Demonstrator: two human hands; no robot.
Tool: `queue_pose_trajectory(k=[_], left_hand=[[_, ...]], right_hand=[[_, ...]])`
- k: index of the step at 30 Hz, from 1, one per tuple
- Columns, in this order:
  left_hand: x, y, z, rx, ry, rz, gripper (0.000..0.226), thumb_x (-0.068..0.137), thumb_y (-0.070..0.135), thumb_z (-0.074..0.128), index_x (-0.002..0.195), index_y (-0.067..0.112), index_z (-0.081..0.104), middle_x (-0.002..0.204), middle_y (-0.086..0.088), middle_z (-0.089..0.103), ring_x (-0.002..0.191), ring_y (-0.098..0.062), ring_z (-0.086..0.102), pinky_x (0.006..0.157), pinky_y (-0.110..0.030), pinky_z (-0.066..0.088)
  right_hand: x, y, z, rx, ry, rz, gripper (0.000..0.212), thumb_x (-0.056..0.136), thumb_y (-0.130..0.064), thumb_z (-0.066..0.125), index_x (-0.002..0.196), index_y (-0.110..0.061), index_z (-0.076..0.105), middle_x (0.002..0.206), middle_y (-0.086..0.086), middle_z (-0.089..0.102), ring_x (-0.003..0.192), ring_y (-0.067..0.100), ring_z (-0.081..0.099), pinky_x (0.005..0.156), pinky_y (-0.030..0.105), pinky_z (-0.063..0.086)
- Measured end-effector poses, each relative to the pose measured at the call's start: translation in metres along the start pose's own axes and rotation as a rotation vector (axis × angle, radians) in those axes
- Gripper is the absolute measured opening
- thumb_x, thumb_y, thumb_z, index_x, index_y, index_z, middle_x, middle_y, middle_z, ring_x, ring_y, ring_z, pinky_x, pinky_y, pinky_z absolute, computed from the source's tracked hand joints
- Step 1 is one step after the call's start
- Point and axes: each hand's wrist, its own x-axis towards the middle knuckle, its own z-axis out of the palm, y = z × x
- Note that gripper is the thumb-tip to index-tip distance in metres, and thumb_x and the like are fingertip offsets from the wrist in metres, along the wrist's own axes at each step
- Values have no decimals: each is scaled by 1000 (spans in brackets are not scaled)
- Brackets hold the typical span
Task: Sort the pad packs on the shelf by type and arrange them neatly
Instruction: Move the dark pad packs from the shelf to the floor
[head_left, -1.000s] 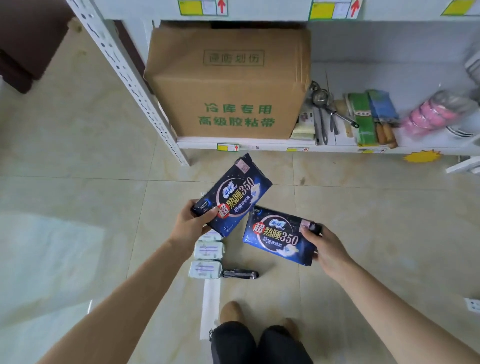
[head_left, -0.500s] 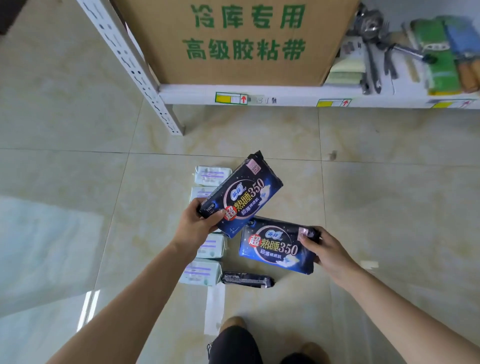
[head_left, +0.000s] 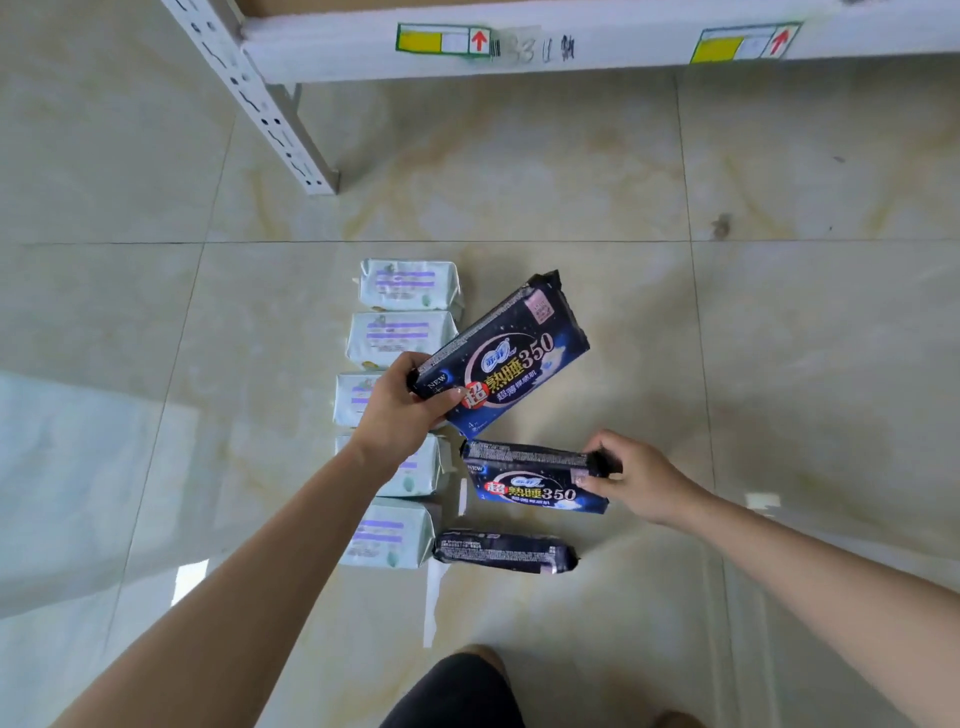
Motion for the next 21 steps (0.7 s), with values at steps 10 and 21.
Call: queue_pose_trajectory(k=[10, 21], left_hand=[[28, -23, 5, 329, -180, 166, 34, 80, -1, 67, 86, 27, 50, 81, 3, 61, 76, -22, 54, 72, -39, 50], [30, -46, -7, 459, -213, 275, 37, 78, -3, 69, 86, 28, 50, 83, 7, 61, 73, -4, 58, 65, -9, 49]], right_hand=[[19, 39, 29, -43, -39, -115, 35, 76, -7, 73, 76, -32, 47, 83, -8, 62, 76, 10, 55, 72, 15, 42], [17, 58, 23, 192, -26, -34, 65, 77, -27, 73, 128, -31, 35, 118, -3, 51, 116, 11, 48, 84, 6, 36]])
